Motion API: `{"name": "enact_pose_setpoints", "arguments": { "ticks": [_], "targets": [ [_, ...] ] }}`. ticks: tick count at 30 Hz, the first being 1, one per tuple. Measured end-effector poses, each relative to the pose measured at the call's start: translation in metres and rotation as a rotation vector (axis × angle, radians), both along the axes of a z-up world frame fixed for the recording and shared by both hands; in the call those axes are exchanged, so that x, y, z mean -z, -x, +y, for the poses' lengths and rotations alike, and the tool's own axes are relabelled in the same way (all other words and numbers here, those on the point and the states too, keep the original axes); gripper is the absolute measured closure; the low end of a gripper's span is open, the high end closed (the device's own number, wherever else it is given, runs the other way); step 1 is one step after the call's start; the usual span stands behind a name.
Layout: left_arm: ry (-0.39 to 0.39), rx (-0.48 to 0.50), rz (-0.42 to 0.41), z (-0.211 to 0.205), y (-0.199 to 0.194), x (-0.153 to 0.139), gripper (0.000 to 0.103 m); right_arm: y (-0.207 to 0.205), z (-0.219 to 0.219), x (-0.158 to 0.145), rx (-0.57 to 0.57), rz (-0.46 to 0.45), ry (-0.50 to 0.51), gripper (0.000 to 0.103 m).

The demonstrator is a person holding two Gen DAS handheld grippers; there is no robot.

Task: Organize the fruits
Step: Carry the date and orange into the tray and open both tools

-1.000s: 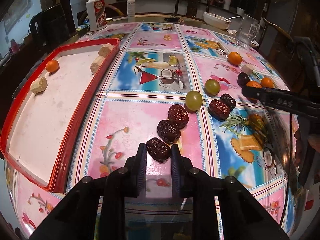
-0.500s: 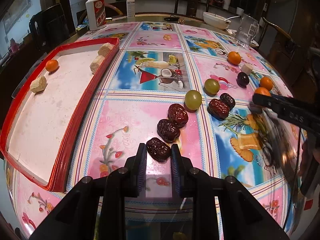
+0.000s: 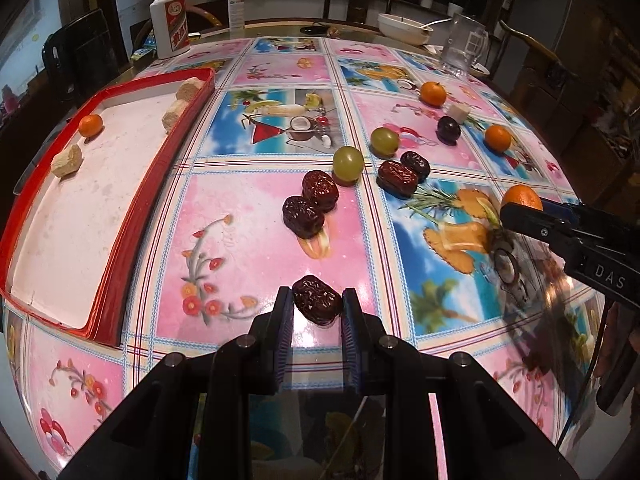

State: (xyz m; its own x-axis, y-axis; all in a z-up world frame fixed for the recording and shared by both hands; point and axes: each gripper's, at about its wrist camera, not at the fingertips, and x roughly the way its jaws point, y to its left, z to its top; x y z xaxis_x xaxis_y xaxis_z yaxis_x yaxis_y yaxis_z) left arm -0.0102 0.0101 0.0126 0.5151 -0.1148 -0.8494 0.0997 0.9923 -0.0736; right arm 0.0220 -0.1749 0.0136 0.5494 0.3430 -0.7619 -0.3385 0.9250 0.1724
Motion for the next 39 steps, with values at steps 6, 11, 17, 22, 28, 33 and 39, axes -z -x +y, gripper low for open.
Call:
{"name": "enact_pose_setpoints", "arguments": {
  "ticks": [6, 11, 17, 22, 28, 33, 39],
  "targets": [
    [0.019, 0.002, -0.028, 0.01, 0.004, -0.013, 0.079, 0.002, 0.022, -0.011, -0.028, -0.022, 0.013, 0.065],
    [0.032, -0.025, -0.064, 0.028, 0.003, -0.029, 0.079, -0.001, 0.053, -0.025, -0.083, -0.052, 0.025, 0.065],
    [0.032, -0.088, -0.105, 0.063, -0.003, -0.048, 0.079, -0.008, 0.1, -0.042, -0.165, -0.088, 0.024, 0.065],
    [0.025, -0.167, -0.129, 0.104, -0.011, -0.058, 0.079, -0.019, 0.145, -0.05, -0.24, -0.105, 0.02, 0.065],
    [-0.028, -0.289, -0.126, 0.164, -0.029, -0.056, 0.079, -0.046, 0.203, -0.051, -0.308, -0.091, -0.006, 0.065],
    [-0.071, -0.376, -0.092, 0.208, -0.052, -0.041, 0.079, -0.07, 0.251, -0.045, -0.348, -0.085, -0.02, 0.065],
    [-0.082, -0.413, -0.066, 0.231, -0.077, -0.024, 0.079, -0.102, 0.3, -0.028, -0.363, -0.037, -0.018, 0.065]
  ]
}}
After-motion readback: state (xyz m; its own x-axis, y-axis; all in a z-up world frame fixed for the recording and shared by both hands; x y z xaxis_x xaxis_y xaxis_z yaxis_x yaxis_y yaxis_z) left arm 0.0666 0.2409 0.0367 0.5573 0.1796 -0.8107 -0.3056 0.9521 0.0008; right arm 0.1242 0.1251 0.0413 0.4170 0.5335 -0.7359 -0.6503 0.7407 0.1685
